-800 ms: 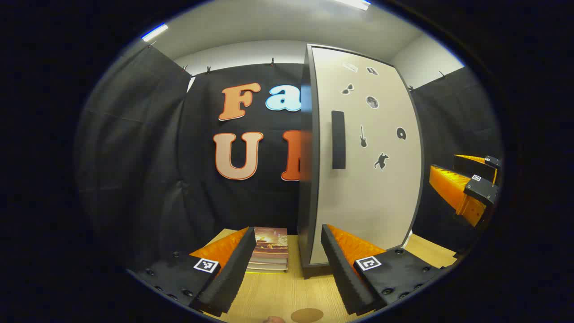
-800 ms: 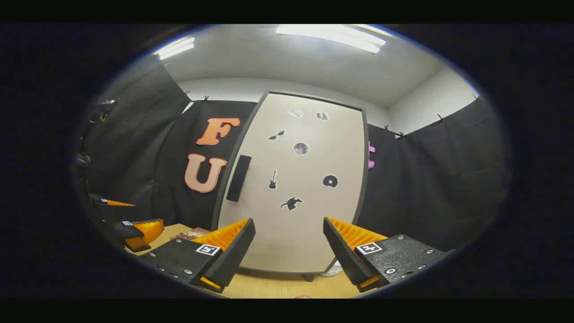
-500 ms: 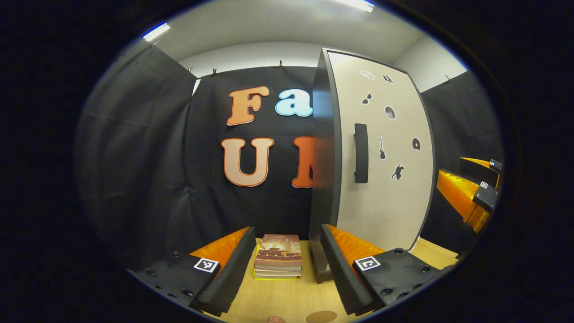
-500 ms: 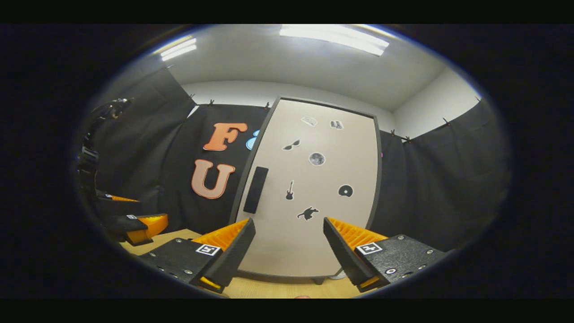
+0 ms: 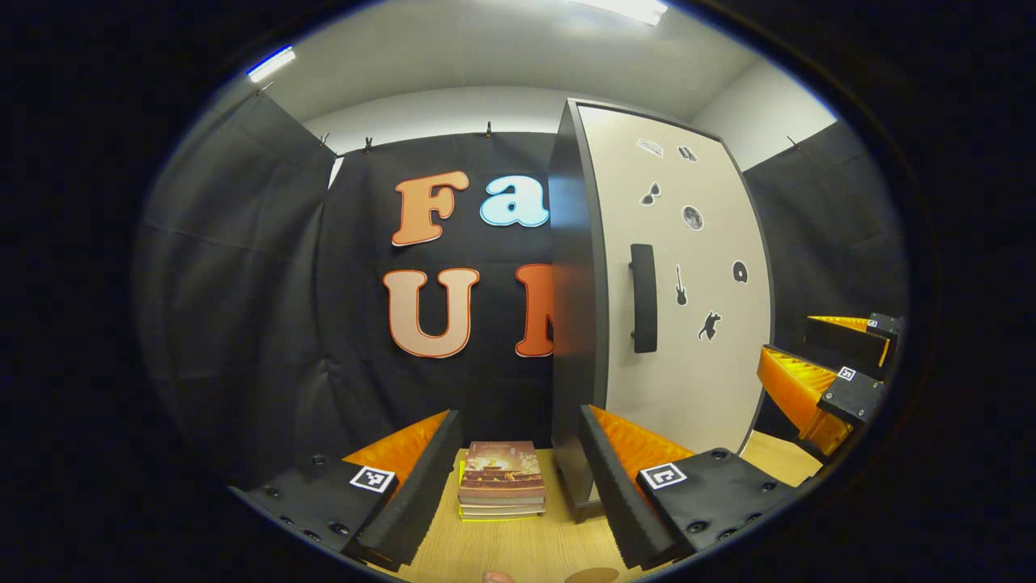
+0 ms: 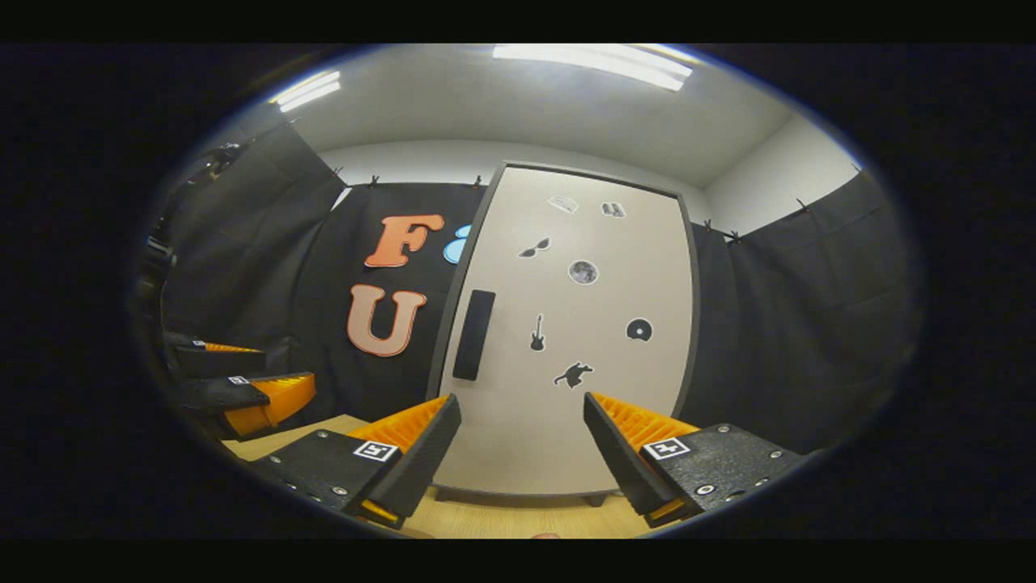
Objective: Open the cabinet door with the right hand, grasp the bottle in the cabinet with the left hand and place it on the coaster, then close the cabinet door with the right hand.
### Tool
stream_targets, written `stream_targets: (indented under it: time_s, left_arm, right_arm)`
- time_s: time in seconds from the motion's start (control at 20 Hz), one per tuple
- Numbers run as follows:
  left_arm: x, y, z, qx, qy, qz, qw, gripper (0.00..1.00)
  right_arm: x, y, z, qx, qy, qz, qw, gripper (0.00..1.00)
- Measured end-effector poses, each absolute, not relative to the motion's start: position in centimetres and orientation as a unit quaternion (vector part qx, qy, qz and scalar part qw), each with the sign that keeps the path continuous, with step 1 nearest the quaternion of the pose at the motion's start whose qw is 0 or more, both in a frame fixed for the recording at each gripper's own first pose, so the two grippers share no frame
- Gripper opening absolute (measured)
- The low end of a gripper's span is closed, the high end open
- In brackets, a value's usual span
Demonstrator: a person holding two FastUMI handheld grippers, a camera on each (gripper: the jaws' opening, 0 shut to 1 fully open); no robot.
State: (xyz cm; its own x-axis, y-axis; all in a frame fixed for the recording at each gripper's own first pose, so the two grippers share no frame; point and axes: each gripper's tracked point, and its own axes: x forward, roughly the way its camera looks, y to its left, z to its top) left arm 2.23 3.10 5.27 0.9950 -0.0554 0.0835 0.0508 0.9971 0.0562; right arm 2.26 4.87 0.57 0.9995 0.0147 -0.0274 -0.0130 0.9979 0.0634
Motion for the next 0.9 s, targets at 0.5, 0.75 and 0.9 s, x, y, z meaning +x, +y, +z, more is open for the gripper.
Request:
stream_targets:
  time_s: [0.5, 0.75, 0.9]
  left_arm:
    - [2.8, 4.6, 4.9, 0.021, -0.034, -0.005, 0.999, 0.94]
    - [3.1, 6.6, 4.1, 0.018, -0.024, 0.016, 0.999, 0.94]
    - [3.5, 7.3, 3.7, 0.016, -0.019, 0.025, 0.999, 0.94]
  right_arm:
    - [9.7, 7.4, 0.7, 0.071, 0.027, 0.036, 0.996, 0.94]
    - [14.5, 9.2, 1.3, 0.090, 0.029, 0.047, 0.994, 0.94]
    - [16.9, 10.0, 1.4, 0.094, 0.029, 0.049, 0.994, 0.93]
